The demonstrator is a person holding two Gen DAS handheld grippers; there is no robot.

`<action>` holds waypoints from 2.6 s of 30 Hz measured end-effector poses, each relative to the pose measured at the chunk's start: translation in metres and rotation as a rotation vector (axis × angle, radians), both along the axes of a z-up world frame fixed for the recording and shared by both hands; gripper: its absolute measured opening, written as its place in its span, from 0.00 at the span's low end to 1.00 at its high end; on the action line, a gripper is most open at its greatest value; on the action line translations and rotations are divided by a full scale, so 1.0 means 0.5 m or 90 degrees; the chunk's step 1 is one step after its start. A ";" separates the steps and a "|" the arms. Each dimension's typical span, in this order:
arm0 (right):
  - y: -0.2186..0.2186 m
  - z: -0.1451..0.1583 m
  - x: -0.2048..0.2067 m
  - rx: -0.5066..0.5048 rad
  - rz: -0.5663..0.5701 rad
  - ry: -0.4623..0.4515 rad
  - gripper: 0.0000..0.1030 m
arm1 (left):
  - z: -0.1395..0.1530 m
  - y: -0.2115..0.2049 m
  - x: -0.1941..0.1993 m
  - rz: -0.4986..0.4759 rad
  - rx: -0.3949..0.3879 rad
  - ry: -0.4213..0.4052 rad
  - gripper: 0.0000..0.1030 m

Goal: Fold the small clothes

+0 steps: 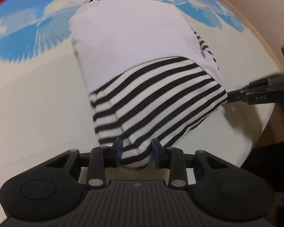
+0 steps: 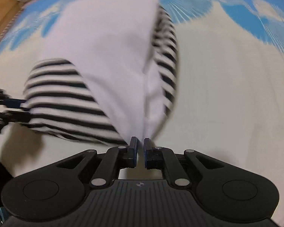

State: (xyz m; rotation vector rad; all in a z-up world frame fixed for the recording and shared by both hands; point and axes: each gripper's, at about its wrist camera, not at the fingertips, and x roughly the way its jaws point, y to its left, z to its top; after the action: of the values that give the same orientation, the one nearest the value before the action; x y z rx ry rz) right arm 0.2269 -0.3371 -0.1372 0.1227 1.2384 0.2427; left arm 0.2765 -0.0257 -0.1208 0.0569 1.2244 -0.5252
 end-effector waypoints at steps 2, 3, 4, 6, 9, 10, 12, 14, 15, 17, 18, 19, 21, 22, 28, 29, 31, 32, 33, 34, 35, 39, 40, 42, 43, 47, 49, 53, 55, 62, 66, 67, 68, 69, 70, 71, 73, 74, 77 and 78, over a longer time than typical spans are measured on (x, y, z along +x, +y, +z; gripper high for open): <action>-0.019 0.027 -0.002 0.032 -0.028 -0.031 0.17 | 0.017 0.024 0.005 0.026 -0.040 0.002 0.41; -0.029 0.041 -0.003 0.048 -0.038 -0.055 0.23 | 0.027 0.041 0.012 0.051 -0.065 -0.005 0.48; -0.040 0.061 -0.006 0.073 -0.054 -0.087 0.42 | 0.037 0.057 0.022 0.084 -0.090 -0.015 0.61; -0.065 0.085 0.000 0.123 -0.094 -0.141 0.69 | 0.045 0.089 0.042 0.166 -0.128 -0.032 0.77; -0.083 0.081 0.017 0.168 -0.149 -0.145 0.80 | 0.032 0.113 0.080 0.256 -0.176 -0.014 0.80; -0.086 0.069 0.029 0.180 -0.168 -0.133 0.80 | 0.025 0.115 0.095 0.277 -0.189 -0.004 0.81; -0.085 0.042 0.051 0.191 -0.191 -0.109 0.80 | 0.004 0.114 0.120 0.312 -0.216 0.019 0.81; -0.081 0.019 0.076 0.190 -0.205 -0.082 0.80 | -0.011 0.114 0.142 0.333 -0.225 0.038 0.81; -0.074 0.003 0.083 0.188 -0.207 -0.068 0.80 | -0.023 0.114 0.151 0.342 -0.227 0.044 0.81; -0.064 -0.025 0.096 0.179 -0.200 -0.043 0.80 | -0.047 0.120 0.168 0.361 -0.234 0.061 0.82; -0.059 -0.034 0.095 0.173 -0.198 -0.037 0.80 | -0.059 0.121 0.177 0.369 -0.244 0.070 0.84; -0.054 -0.043 0.098 0.167 -0.195 -0.030 0.80 | -0.071 0.124 0.181 0.373 -0.256 0.077 0.84; -0.041 -0.046 0.099 0.157 -0.182 -0.039 0.81 | -0.094 0.128 0.197 0.375 -0.280 0.091 0.84; -0.036 -0.045 0.099 0.153 -0.175 -0.045 0.78 | -0.103 0.127 0.205 0.374 -0.290 0.096 0.84; -0.027 -0.049 0.104 0.195 -0.176 -0.051 0.24 | -0.115 0.105 0.234 0.331 -0.299 0.075 0.64; -0.028 -0.047 0.108 0.195 -0.182 -0.055 0.18 | -0.105 0.101 0.238 0.314 -0.291 0.056 0.58; -0.031 -0.037 0.108 0.214 -0.200 -0.071 0.15 | -0.083 0.102 0.248 0.300 -0.288 0.019 0.43; -0.028 -0.029 0.112 0.227 -0.202 -0.085 0.14 | -0.066 0.106 0.250 0.298 -0.287 -0.007 0.42; -0.020 -0.019 0.116 0.237 -0.195 -0.105 0.14 | -0.050 0.111 0.249 0.299 -0.283 -0.030 0.42; -0.010 -0.009 0.121 0.241 -0.186 -0.122 0.14 | -0.033 0.118 0.249 0.304 -0.277 -0.050 0.42; 0.000 -0.001 0.127 0.243 -0.181 -0.139 0.14 | -0.020 0.128 0.248 0.312 -0.272 -0.066 0.42; 0.042 0.012 0.156 0.265 -0.172 -0.165 0.14 | 0.000 0.179 0.248 0.347 -0.257 -0.100 0.46; 0.054 0.012 0.161 0.263 -0.160 -0.167 0.14 | 0.002 0.190 0.248 0.354 -0.246 -0.103 0.53; 0.078 0.009 0.170 0.241 -0.137 -0.165 0.14 | 0.001 0.210 0.254 0.381 -0.202 -0.102 0.62; 0.086 0.006 0.176 0.227 -0.135 -0.159 0.14 | 0.004 0.221 0.253 0.395 -0.184 -0.110 0.62; 0.090 0.000 0.182 0.178 -0.153 -0.143 0.23 | 0.048 0.254 0.225 0.370 -0.187 -0.145 0.62; 0.081 0.016 0.172 0.165 -0.164 -0.156 0.26 | 0.061 0.240 0.210 0.319 -0.182 -0.141 0.60; 0.084 0.059 0.150 0.163 -0.118 -0.200 0.30 | 0.066 0.195 0.174 0.212 -0.114 -0.155 0.53; 0.095 0.060 0.142 0.170 -0.073 -0.189 0.44 | 0.058 0.170 0.164 0.174 -0.083 -0.154 0.50; 0.111 0.033 0.134 0.138 -0.054 -0.127 0.41 | 0.059 0.160 0.114 0.152 -0.073 -0.162 0.49; 0.099 0.041 0.121 0.168 -0.026 -0.125 0.08 | 0.056 0.150 0.096 0.142 -0.043 -0.153 0.38; 0.089 0.048 0.119 0.184 -0.035 -0.135 0.06 | 0.056 0.150 0.095 0.147 -0.041 -0.151 0.35; 0.072 0.058 0.115 0.213 -0.054 -0.145 0.06 | 0.060 0.152 0.093 0.151 -0.048 -0.149 0.33; 0.054 0.071 0.111 0.237 -0.072 -0.154 0.06 | 0.064 0.154 0.091 0.156 -0.058 -0.149 0.33; 0.041 0.079 0.108 0.252 -0.085 -0.159 0.05 | 0.067 0.154 0.089 0.160 -0.066 -0.148 0.33; 0.032 0.084 0.105 0.258 -0.089 -0.158 0.05 | 0.066 0.153 0.089 0.163 -0.069 -0.143 0.33; 0.029 0.073 0.106 0.220 -0.085 -0.134 0.05 | 0.037 0.141 0.099 0.154 -0.042 -0.101 0.31; 0.030 0.056 0.110 0.197 -0.089 -0.107 0.05 | 0.007 0.129 0.106 0.147 -0.008 -0.070 0.31; 0.038 -0.003 0.126 0.161 -0.102 -0.025 0.04 | -0.013 0.111 0.107 0.128 0.028 -0.058 0.31; 0.044 -0.004 0.128 0.150 -0.096 -0.027 0.04 | -0.005 0.115 0.106 0.134 0.023 -0.059 0.31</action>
State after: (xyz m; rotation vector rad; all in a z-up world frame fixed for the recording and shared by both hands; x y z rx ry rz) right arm 0.2908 -0.3152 -0.1394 0.4103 1.1490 0.2576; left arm 0.3295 0.0318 -0.1236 -0.0166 1.1337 -0.3136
